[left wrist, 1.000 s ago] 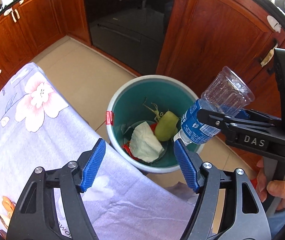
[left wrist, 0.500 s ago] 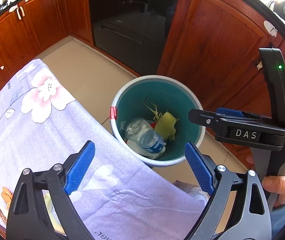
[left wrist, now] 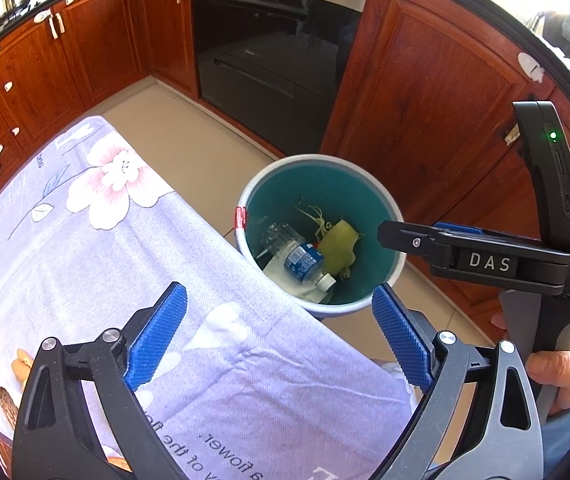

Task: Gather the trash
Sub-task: 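Move both grippers back over the table toward the coconut shell, then grasp the coconut shell rim with the left gripper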

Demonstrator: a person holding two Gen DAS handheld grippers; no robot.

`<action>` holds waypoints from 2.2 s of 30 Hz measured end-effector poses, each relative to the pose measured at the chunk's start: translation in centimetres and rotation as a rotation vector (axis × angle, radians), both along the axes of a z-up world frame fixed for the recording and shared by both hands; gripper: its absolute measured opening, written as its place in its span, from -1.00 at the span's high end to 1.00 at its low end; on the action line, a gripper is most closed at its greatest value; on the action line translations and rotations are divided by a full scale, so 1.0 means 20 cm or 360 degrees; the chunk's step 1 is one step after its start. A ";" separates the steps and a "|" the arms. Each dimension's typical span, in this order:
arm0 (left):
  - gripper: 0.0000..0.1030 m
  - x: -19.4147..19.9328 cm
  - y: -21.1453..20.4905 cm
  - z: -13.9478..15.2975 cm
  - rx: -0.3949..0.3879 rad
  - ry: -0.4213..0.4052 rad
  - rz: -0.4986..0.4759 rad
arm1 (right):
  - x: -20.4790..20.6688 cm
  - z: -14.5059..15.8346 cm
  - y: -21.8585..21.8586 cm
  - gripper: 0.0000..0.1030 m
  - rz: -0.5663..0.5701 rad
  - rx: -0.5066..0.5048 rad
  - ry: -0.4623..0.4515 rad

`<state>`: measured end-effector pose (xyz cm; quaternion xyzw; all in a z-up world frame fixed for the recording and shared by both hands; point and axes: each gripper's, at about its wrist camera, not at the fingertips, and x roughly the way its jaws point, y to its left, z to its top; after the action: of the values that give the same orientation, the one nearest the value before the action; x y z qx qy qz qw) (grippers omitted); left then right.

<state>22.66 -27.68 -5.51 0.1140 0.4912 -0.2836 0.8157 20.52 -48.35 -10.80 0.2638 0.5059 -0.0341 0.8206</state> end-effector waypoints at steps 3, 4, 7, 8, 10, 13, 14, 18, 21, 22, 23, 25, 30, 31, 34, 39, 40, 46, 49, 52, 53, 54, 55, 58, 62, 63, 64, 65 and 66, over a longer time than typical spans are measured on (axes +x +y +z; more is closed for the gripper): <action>-0.85 -0.03 0.05 0.03 -0.0017 -0.0014 0.0018 | -0.02 0.04 0.04 -0.73 0.0016 -0.0011 -0.0015; -0.85 -0.04 0.07 0.04 -0.0022 -0.0019 0.0025 | -0.03 0.05 0.06 -0.73 0.0023 -0.0012 -0.0020; -0.86 -0.07 0.14 0.06 -0.0030 -0.0032 0.0040 | -0.04 0.09 0.12 -0.73 0.0048 -0.0026 -0.0037; -0.87 -0.08 0.16 0.07 -0.0028 -0.0038 0.0045 | -0.04 0.11 0.14 -0.73 0.0057 -0.0028 -0.0043; -0.88 -0.11 0.23 0.07 -0.0019 -0.0056 0.0059 | -0.05 0.13 0.19 -0.73 0.0079 -0.0034 -0.0054; -0.89 -0.14 0.34 0.08 -0.0006 -0.0079 0.0094 | -0.06 0.15 0.27 -0.73 0.0116 -0.0040 -0.0064; -0.89 -0.15 0.39 0.08 -0.0005 -0.0084 0.0106 | -0.06 0.16 0.31 -0.73 0.0132 -0.0041 -0.0065; -0.90 -0.18 0.61 0.08 0.0001 -0.0095 0.0195 | -0.04 0.19 0.46 -0.73 0.0218 -0.0046 -0.0063; -0.91 -0.19 0.79 0.07 0.0001 -0.0100 0.0274 | -0.03 0.21 0.60 -0.73 0.0289 -0.0063 -0.0066; -0.91 -0.20 0.84 0.07 -0.0003 -0.0102 0.0298 | -0.02 0.22 0.65 -0.73 0.0315 -0.0067 -0.0065; -0.91 -0.20 0.91 0.06 -0.0006 -0.0108 0.0325 | -0.01 0.23 0.69 -0.73 0.0338 -0.0071 -0.0063; -0.92 -0.21 1.03 0.06 -0.0005 -0.0116 0.0382 | 0.00 0.24 0.80 -0.73 0.0391 -0.0087 -0.0059; -0.92 -0.21 1.33 0.02 0.0011 -0.0099 0.0515 | 0.02 0.23 1.06 -0.73 0.0529 -0.0138 -0.0036; -0.92 -0.21 1.39 0.01 0.0018 -0.0098 0.0542 | 0.03 0.23 1.11 -0.73 0.0557 -0.0148 -0.0029; -0.92 -0.20 1.55 -0.04 0.0041 -0.0087 0.0609 | 0.06 0.21 1.25 -0.73 0.0637 -0.0175 -0.0010; -0.92 -0.15 1.73 -0.13 0.0092 -0.0049 0.0677 | 0.11 0.21 1.47 -0.73 0.0768 -0.0258 -0.0054; -0.92 -0.14 1.75 -0.15 0.0097 -0.0035 0.0680 | 0.12 0.21 1.51 -0.73 0.0788 -0.0272 -0.0065; -0.92 -0.05 1.75 -0.26 0.0121 0.0031 0.0620 | 0.20 0.18 1.64 -0.73 0.0848 -0.0304 -0.0053; -0.92 -0.01 1.73 -0.31 0.0142 0.0049 0.0567 | 0.24 0.15 1.65 -0.73 0.0857 -0.0313 -0.0021; -0.92 0.03 1.71 -0.35 0.0147 0.0071 0.0533 | 0.27 0.10 1.65 -0.73 0.0854 -0.0313 0.0016; -0.91 0.03 1.71 -0.36 0.0132 0.0082 0.0523 | 0.28 0.09 1.65 -0.73 0.0851 -0.0308 0.0028; -0.91 0.04 1.70 -0.37 0.0111 0.0097 0.0512 | 0.30 0.07 1.64 -0.73 0.0846 -0.0297 0.0044; -0.84 0.05 1.69 -0.38 0.0094 0.0110 0.0500 | 0.30 0.06 1.64 -0.73 0.0840 -0.0286 0.0054; -0.64 0.04 1.65 -0.38 0.0089 0.0085 0.0451 | 0.32 0.03 1.64 -0.73 0.0841 -0.0279 0.0065; 0.33 0.01 1.60 -0.35 0.0057 0.0035 0.0415 | 0.33 0.00 1.65 -0.73 0.0847 -0.0272 0.0080; 0.58 0.00 1.60 -0.34 0.0028 0.0026 0.0422 | 0.33 0.00 1.65 -0.73 0.0843 -0.0267 0.0082; 0.69 -0.01 1.61 -0.32 0.0006 0.0009 0.0435 | 0.33 0.00 1.66 -0.73 0.0840 -0.0267 0.0082; 0.73 -0.02 1.62 -0.30 -0.0010 -0.0007 0.0448 | 0.33 -0.01 1.65 -0.73 0.0833 -0.0277 0.0080; 0.81 -0.03 1.63 -0.28 -0.0037 -0.0014 0.0463 | 0.33 -0.01 1.65 -0.73 0.0833 -0.0270 0.0079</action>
<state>22.15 4.98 -11.04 0.0335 0.4955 -0.1675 0.8517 27.06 -15.35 -10.92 0.0534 0.5722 0.1304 0.8079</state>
